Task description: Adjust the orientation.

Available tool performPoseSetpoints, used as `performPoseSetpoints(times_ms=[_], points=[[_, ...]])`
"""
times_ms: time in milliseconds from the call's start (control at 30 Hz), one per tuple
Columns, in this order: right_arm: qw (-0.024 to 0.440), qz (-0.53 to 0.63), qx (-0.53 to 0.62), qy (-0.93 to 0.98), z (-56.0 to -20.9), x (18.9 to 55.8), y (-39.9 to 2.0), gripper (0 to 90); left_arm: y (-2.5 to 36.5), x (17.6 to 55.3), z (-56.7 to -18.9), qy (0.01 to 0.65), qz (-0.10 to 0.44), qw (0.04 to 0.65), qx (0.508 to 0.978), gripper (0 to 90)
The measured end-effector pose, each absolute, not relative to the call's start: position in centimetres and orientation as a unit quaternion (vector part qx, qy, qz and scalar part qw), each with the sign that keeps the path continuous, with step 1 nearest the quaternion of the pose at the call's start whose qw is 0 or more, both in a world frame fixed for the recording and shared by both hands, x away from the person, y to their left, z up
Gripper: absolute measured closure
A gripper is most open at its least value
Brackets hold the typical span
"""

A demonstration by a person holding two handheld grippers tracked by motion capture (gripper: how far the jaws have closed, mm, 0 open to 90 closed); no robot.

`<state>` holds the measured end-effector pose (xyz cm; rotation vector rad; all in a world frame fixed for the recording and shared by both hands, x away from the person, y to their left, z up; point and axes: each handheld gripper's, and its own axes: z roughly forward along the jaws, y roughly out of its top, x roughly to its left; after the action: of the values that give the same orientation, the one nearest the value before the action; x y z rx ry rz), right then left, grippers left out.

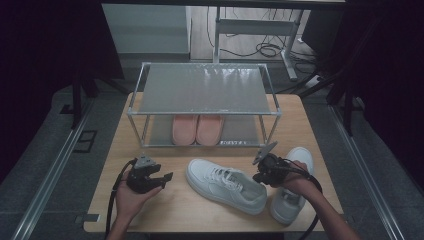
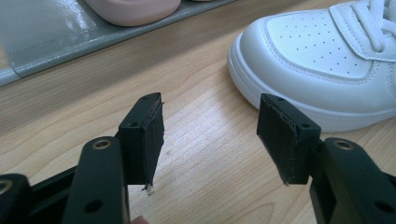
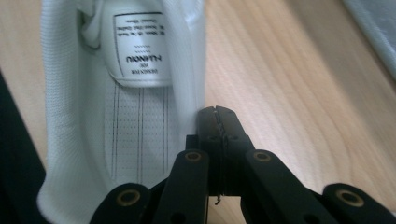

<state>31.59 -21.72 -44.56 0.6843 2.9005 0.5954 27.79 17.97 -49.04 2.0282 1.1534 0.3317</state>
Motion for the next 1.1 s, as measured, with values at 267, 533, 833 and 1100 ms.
performPoseSetpoints(times_ms=[267, 533, 833, 1100], points=[[0.048, 0.207, 0.228, 0.950, -44.7, 31.2, -21.8, 88.5, 17.9, 27.8, -49.0, 0.452, 0.130, 0.383, 0.795, 41.6], [0.060, 0.228, 0.244, 0.940, -44.0, 31.4, -22.6, 87.4, 18.0, 27.7, -49.0, 0.452, 0.131, 0.383, 0.795, 41.6], [0.068, 0.260, 0.253, 0.929, -42.9, 31.1, -23.1, 79.3, 18.1, 27.8, -49.0, 0.456, 0.129, 0.384, 0.793, 40.9], [0.084, 0.289, 0.260, 0.917, -42.7, 30.5, -22.6, 53.4, 18.2, 27.8, -49.1, 0.460, 0.127, 0.380, 0.792, 40.7]])
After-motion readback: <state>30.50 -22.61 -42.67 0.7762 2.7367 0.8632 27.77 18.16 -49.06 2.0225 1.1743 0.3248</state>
